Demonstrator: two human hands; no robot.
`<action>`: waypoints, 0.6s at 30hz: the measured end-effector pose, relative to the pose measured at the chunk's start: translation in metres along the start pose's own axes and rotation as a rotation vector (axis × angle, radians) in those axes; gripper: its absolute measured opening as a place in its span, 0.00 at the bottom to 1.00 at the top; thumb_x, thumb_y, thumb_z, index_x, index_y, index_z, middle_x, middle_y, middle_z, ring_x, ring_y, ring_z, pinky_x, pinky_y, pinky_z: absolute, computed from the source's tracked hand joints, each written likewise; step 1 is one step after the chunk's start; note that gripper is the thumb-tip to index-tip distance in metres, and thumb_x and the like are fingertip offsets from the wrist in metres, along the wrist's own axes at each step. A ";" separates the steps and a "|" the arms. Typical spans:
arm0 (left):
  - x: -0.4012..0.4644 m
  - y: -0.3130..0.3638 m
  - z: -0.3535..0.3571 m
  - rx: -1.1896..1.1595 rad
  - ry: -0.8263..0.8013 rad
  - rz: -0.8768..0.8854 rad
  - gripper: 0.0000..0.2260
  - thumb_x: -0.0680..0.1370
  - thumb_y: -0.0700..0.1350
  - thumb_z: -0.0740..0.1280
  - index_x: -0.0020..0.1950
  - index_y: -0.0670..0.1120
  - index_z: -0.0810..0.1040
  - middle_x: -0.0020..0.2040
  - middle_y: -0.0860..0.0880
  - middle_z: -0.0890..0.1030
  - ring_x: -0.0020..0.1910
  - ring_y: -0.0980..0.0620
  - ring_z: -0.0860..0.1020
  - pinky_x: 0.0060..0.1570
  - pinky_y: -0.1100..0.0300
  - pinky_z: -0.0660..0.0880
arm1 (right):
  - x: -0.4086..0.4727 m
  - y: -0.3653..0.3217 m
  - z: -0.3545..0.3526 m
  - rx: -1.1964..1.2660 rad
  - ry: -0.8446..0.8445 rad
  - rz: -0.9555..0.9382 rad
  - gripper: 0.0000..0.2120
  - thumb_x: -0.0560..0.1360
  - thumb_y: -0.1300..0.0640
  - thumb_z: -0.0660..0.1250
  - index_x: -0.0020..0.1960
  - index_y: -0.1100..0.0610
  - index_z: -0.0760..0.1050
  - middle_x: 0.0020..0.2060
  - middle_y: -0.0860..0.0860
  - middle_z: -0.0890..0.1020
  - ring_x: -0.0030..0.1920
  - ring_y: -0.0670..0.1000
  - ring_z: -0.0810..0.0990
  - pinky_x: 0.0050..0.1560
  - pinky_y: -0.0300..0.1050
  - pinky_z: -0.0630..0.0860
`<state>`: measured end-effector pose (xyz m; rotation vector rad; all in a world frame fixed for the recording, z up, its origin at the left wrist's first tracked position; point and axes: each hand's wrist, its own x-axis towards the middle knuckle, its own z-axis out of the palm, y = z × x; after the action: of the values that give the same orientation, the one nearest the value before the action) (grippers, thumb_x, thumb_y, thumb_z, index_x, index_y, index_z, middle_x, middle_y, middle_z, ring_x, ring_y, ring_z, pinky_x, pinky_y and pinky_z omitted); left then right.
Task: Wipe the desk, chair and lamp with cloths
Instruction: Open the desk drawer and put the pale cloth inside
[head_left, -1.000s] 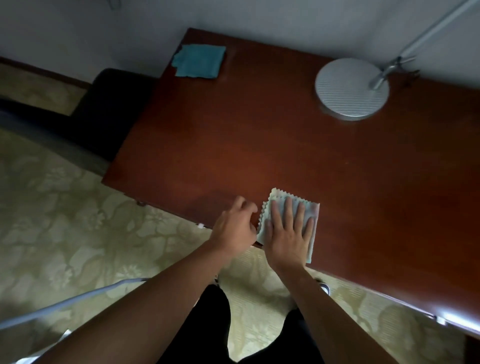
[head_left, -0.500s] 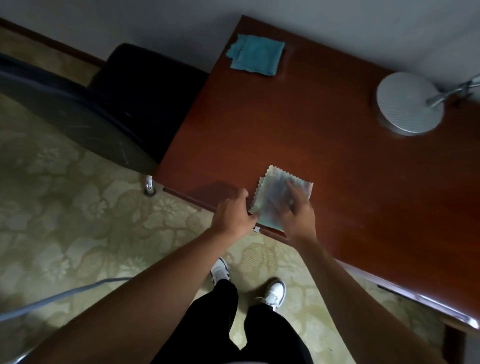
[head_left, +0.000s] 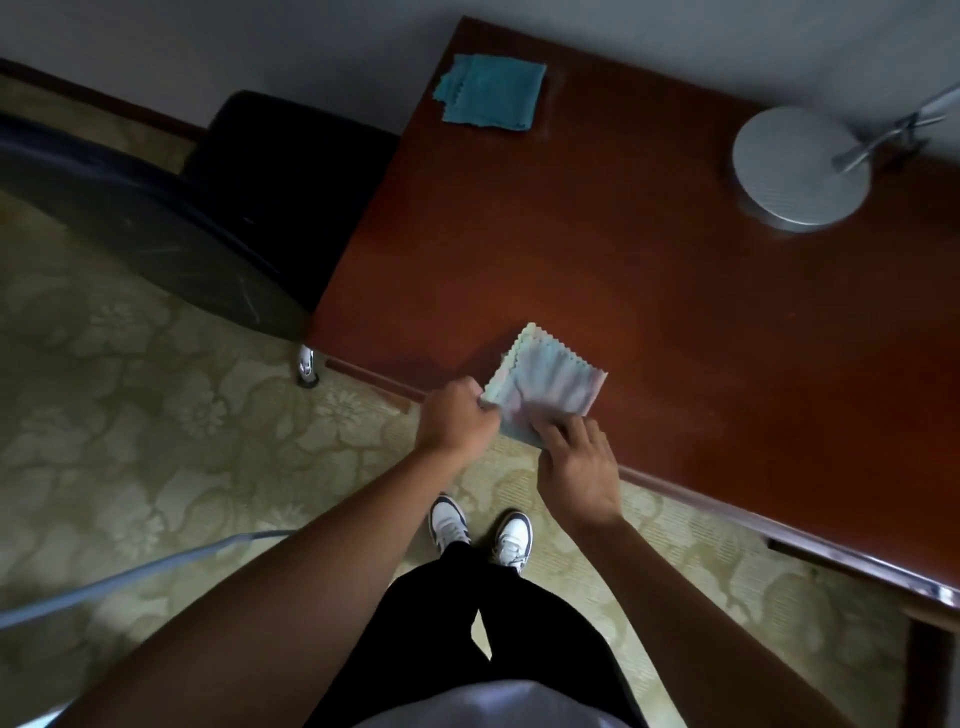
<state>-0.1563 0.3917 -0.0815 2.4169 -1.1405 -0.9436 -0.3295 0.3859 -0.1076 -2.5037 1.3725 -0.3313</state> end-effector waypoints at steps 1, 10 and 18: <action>-0.004 -0.006 -0.004 -0.012 0.012 -0.018 0.05 0.72 0.44 0.69 0.40 0.43 0.79 0.41 0.42 0.84 0.43 0.39 0.81 0.38 0.54 0.72 | 0.000 -0.003 0.001 0.039 0.017 0.008 0.20 0.62 0.71 0.73 0.53 0.62 0.82 0.45 0.58 0.81 0.42 0.62 0.79 0.41 0.54 0.80; -0.074 -0.055 -0.012 -0.184 0.192 -0.191 0.09 0.74 0.39 0.68 0.36 0.45 0.70 0.33 0.44 0.76 0.37 0.41 0.75 0.33 0.55 0.66 | -0.022 -0.025 0.020 0.364 -0.189 0.131 0.11 0.72 0.59 0.68 0.54 0.54 0.80 0.48 0.52 0.82 0.48 0.56 0.81 0.43 0.46 0.76; -0.091 -0.070 -0.008 -0.464 0.236 -0.307 0.08 0.73 0.37 0.71 0.39 0.39 0.73 0.41 0.38 0.81 0.45 0.36 0.83 0.47 0.38 0.80 | -0.013 -0.030 0.048 0.669 -0.538 0.745 0.21 0.77 0.53 0.67 0.69 0.53 0.70 0.36 0.46 0.80 0.42 0.54 0.80 0.40 0.43 0.71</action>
<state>-0.1530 0.5060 -0.0725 2.2647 -0.4155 -0.8619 -0.2975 0.4184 -0.1440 -1.2979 1.5017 0.0491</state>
